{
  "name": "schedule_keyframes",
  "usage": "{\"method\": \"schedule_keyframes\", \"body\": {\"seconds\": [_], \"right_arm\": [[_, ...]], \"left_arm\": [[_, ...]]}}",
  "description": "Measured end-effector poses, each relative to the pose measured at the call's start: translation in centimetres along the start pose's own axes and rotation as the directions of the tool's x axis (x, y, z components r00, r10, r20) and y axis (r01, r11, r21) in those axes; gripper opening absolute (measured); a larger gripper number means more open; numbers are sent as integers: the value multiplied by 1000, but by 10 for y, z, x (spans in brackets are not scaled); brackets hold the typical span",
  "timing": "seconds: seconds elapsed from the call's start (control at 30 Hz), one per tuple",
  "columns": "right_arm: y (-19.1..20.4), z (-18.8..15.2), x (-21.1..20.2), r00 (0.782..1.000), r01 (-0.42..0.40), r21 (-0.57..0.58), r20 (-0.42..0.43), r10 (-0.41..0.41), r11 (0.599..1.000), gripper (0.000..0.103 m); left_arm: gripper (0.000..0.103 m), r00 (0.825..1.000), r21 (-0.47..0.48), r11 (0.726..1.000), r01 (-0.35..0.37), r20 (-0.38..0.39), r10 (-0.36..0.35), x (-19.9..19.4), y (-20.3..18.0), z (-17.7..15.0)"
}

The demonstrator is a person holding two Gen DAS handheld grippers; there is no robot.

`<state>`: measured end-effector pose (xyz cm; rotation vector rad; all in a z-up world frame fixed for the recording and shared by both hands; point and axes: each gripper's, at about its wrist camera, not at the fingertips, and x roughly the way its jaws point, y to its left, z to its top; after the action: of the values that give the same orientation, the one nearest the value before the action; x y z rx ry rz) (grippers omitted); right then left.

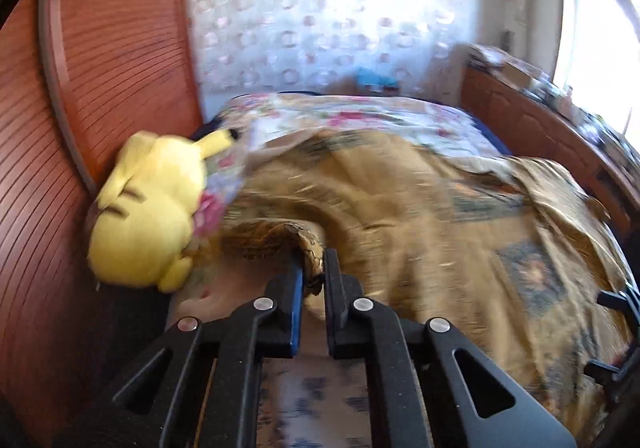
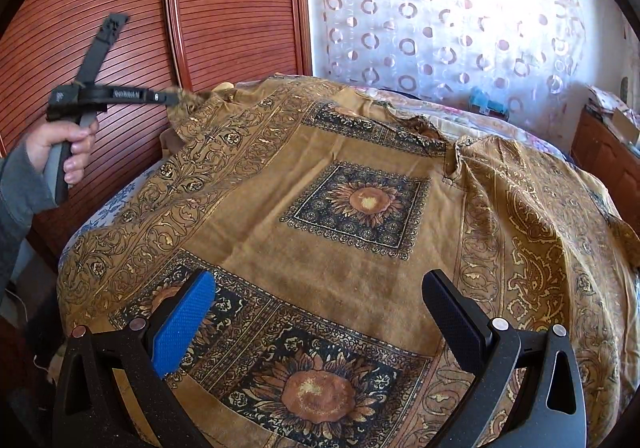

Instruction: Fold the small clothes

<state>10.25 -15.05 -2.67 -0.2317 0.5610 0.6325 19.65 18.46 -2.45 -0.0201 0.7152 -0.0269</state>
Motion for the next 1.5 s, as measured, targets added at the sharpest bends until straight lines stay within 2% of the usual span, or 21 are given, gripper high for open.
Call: {"method": "schedule_keyframes", "body": {"seconds": [0.1, 0.23, 0.33, 0.4, 0.53, 0.6, 0.67, 0.7, 0.83, 0.97, 1.13, 1.27, 1.5], "right_arm": [[0, -1, -1, 1000, 3, 5, 1, -3, 1000, 103], [1, -2, -2, 1000, 5, 1, 3, -5, 1000, 103], [1, -3, -3, 1000, 5, 2, 6, -5, 1000, 103], [1, -4, -4, 1000, 5, 6, 8, -5, 1000, 103], [0, -5, -4, 1000, 3, 12, 2, -3, 1000, 103], [-1, -5, -3, 1000, 0, 13, 1, 0, 1000, 103], [-2, -5, -3, 1000, 0, 14, 1, 0, 1000, 103], [-2, -5, -3, 1000, 0, 14, 1, 0, 1000, 103], [-2, -5, -3, 1000, 0, 16, 2, 0, 1000, 103], [-5, -5, -4, 1000, -5, 24, 5, 4, 1000, 103], [-14, -2, -4, 999, -33, 48, -9, 34, 998, 103], [-23, 9, -7, 1000, -29, 43, 0, 30, 999, 103], [-32, 53, 6, 997, -74, 44, 23, 73, 996, 101]], "left_arm": [[9, 999, 75, 997, 36, 0, -37, -7, -32, 10], [9, 993, 170, 978, 120, -9, -120, -22, -80, 12], [10, 992, 208, 970, 128, -14, -128, -31, -99, 8], [16, 992, 218, 968, 124, -14, -124, -37, -104, 4], [48, 995, 239, 966, 98, 3, -101, -44, -98, -7], [56, 995, 227, 969, 98, -9, -98, -43, -91, -12], [75, 996, 205, 975, 91, -19, -89, -40, -84, -19], [78, 996, 193, 977, 93, -20, -91, -39, -81, -23], [79, 993, 143, 983, 112, -65, -103, -23, -71, -45], [79, 989, 149, 984, 94, -124, -76, 1, -71, -68], [80, 980, 121, 987, 101, -185, -78, 20, -65, -82], [84, 979, 107, 988, 109, -183, -88, 21, -64, -84], [86, 979, 114, 988, 107, -184, -85, 21, -65, -84]]}}
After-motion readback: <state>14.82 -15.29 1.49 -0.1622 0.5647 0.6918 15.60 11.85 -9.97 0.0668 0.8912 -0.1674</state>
